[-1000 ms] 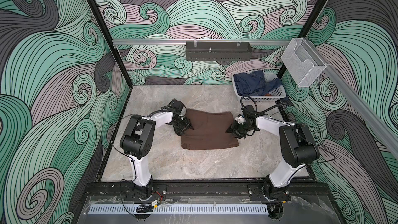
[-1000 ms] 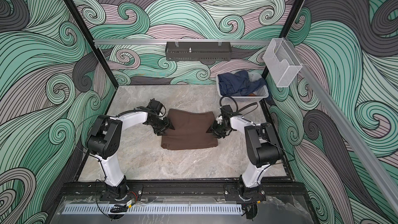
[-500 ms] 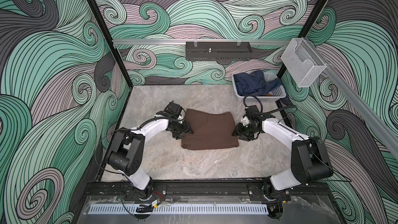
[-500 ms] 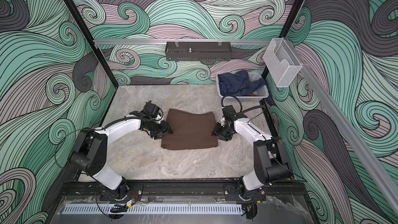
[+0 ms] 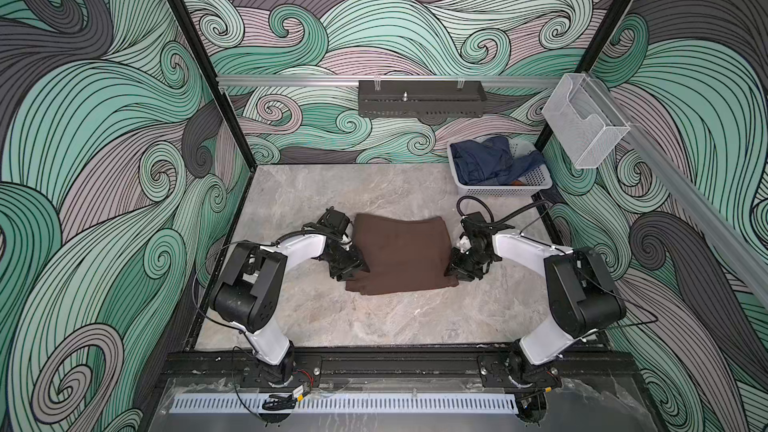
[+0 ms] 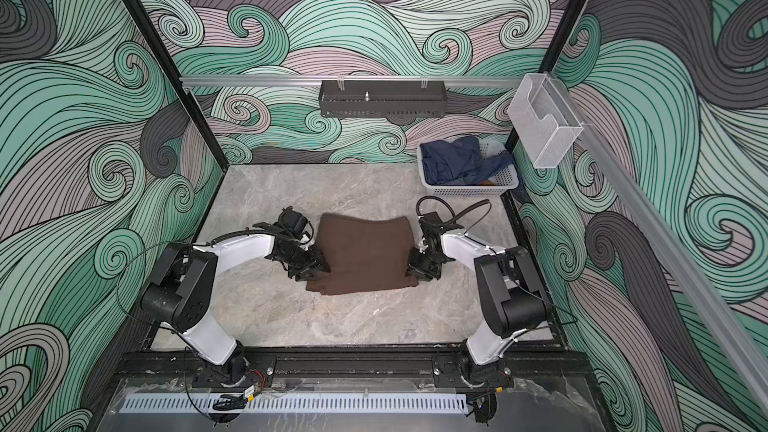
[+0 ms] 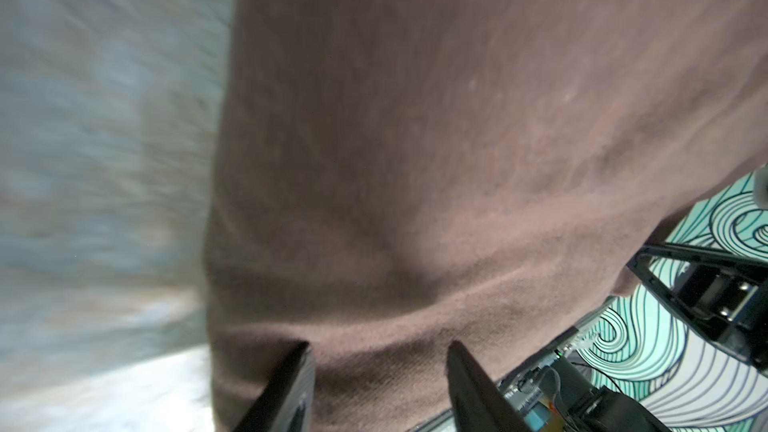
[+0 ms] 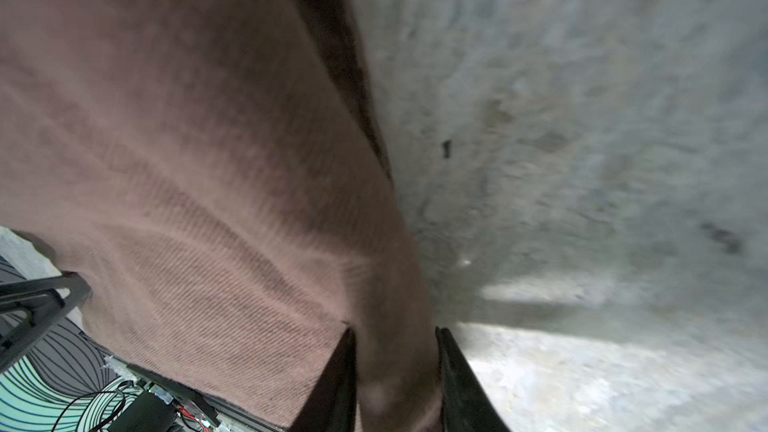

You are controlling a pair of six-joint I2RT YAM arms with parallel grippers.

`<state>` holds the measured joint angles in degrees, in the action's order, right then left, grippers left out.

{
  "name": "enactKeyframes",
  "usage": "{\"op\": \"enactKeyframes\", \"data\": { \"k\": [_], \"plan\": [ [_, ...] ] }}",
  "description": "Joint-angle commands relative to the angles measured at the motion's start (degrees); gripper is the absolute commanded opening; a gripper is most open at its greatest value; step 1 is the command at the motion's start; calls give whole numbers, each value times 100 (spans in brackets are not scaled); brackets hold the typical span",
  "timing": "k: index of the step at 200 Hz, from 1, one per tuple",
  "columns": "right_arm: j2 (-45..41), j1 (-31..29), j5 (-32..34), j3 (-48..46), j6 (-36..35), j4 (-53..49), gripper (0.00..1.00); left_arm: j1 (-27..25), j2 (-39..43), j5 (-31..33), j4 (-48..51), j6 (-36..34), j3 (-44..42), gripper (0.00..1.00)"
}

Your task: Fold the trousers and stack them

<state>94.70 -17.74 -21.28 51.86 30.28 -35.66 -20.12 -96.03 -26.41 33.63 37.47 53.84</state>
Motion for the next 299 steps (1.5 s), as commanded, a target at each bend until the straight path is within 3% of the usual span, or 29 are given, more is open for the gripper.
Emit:
{"op": "enactKeyframes", "data": {
  "k": [1,46,72,89,94,113,155,167,186,230,299],
  "plan": [
    [326,-227,168,92,27,-70,30,296,-54,948,912,-381,102,62],
    [707,-608,-61,589,218,36,30,632,-183,1143,1238,-631,593,66],
    [585,-818,-122,842,215,-74,31,740,232,1370,1491,-709,872,67],
    [292,-819,2,911,182,-191,36,669,623,1790,1773,-849,1173,67],
    [178,-820,93,949,152,-264,40,619,742,1915,1831,-902,1252,68],
    [-289,-823,438,1079,3,-483,52,294,1012,2272,2006,-944,1554,85],
    [-1532,-802,1342,976,-218,-587,71,-840,646,2637,2226,-366,2075,87],
    [-1866,-793,1506,883,-313,-591,72,-1085,428,2642,2141,-110,2137,88],
    [-2371,-762,1602,683,-456,-622,73,-1402,130,2675,1862,252,2091,98],
    [-3337,-576,1662,35,-445,-678,74,-1907,-513,2712,1305,953,2025,99],
    [-3440,-289,1274,-430,-428,-408,74,-2243,-1530,2992,1052,1303,2102,98]
  ]
}}
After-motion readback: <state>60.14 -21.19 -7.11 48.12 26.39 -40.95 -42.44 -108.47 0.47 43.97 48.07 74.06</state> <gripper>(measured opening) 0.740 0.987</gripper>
